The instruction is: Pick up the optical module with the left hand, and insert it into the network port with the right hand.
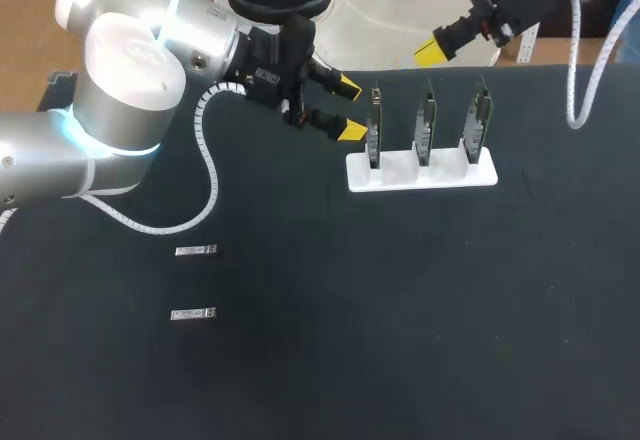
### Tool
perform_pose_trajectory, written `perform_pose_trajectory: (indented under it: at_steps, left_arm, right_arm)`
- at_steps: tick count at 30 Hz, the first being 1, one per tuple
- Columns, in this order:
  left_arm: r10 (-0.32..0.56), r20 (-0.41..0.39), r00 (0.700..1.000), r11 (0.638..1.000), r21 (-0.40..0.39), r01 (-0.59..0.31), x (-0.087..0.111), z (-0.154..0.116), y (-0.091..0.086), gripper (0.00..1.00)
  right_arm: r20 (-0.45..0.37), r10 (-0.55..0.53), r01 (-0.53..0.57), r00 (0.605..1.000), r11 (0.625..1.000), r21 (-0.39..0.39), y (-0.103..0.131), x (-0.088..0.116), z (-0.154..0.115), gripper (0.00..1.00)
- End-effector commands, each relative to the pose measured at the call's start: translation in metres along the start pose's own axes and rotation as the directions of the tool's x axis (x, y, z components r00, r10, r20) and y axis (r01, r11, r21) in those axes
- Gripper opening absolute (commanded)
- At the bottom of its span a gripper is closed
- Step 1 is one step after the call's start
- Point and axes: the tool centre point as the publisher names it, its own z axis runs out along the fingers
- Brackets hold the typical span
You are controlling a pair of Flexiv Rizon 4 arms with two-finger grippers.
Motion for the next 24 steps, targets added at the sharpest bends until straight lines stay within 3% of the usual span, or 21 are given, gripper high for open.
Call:
perform_pose_trajectory:
  at_steps: [1,14,24]
  left_arm:
    - [-0.001,-0.004,1.0,1.0,0.002,0.001,-0.001,0.0,0.001,1.0]
    - [-0.001,-0.004,1.0,1.0,0.002,0.001,-0.001,0.0,0.001,1.0]
    - [-0.001,-0.004,1.0,1.0,0.002,0.001,-0.001,0.0,0.001,1.0]
  right_arm:
    - [0.015,0.0,0.0,1.0,1.0,-0.01,0.0,0.012,-0.015,0.0]
    - [-0.057,0.022,-0.022,0.998,1.0,0.0,0.0,0.038,-0.026,0.0]
    - [-0.088,0.025,-0.025,0.996,1.0,0.002,0.001,0.046,-0.025,0.0]
